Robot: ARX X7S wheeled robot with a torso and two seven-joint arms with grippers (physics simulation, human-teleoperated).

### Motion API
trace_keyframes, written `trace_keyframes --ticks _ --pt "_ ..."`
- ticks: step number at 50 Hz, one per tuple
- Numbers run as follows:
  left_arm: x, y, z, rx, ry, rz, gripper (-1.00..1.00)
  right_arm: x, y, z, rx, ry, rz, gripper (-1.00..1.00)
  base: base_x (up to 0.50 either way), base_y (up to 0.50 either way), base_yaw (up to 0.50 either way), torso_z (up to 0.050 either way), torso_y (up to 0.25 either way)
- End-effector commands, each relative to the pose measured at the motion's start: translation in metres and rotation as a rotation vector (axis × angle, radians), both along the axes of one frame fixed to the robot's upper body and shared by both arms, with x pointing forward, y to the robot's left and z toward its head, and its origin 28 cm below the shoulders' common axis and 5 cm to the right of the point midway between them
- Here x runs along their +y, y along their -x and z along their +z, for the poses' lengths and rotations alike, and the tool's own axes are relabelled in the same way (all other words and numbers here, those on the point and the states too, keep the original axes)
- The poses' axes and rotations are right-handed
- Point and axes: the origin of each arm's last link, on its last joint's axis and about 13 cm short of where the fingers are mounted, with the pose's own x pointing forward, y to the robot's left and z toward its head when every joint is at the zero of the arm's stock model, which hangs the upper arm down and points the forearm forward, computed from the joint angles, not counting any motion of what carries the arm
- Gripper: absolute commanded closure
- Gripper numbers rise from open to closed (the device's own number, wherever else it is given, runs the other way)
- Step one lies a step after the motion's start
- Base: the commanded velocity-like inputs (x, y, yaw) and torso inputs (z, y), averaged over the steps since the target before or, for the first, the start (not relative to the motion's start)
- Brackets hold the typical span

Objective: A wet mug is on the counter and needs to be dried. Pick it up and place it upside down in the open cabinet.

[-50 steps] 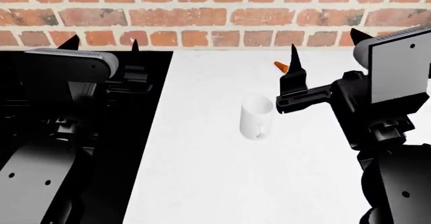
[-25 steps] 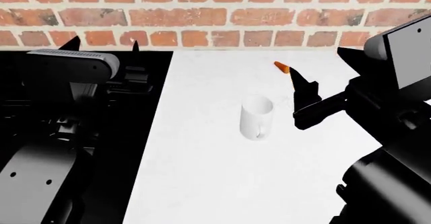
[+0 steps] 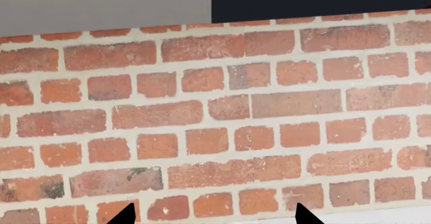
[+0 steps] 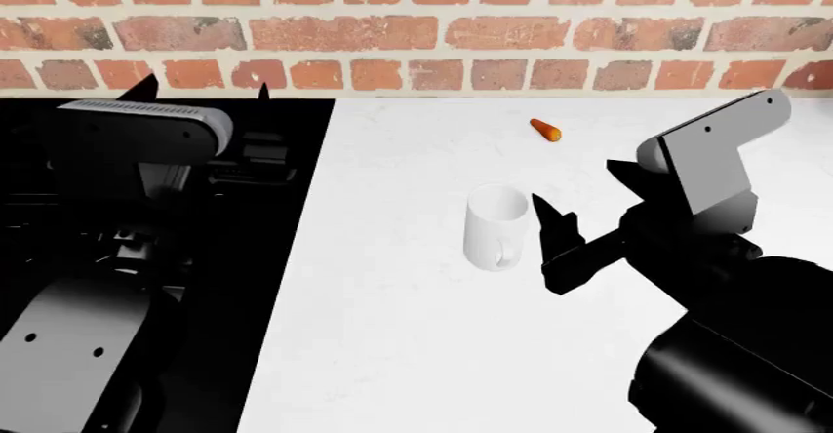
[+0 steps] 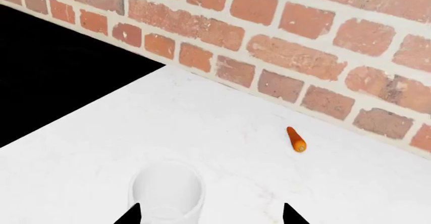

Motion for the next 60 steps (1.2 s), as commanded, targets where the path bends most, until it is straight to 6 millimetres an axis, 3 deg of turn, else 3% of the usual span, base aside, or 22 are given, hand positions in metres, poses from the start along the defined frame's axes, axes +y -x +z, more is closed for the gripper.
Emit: trace_keyframes --ticks 1,15,60 --pt "0.001 -0.002 -0.003 0.006 0.000 0.001 -1.00 0.003 -0.004 -0.020 0.035 -0.011 0.021 -1.00 0.00 0.00 0.00 0.000 0.000" --pt "0.000 -0.002 -0.006 0.013 -0.006 0.001 -1.00 0.010 0.002 -0.027 0.059 -0.019 0.110 -1.00 0.00 0.00 0.00 0.000 0.000" --pt "0.002 -0.003 -0.010 0.020 -0.006 -0.006 -1.00 0.019 -0.019 -0.066 0.139 -0.012 0.093 -1.00 0.00 0.00 0.00 0.000 0.000"
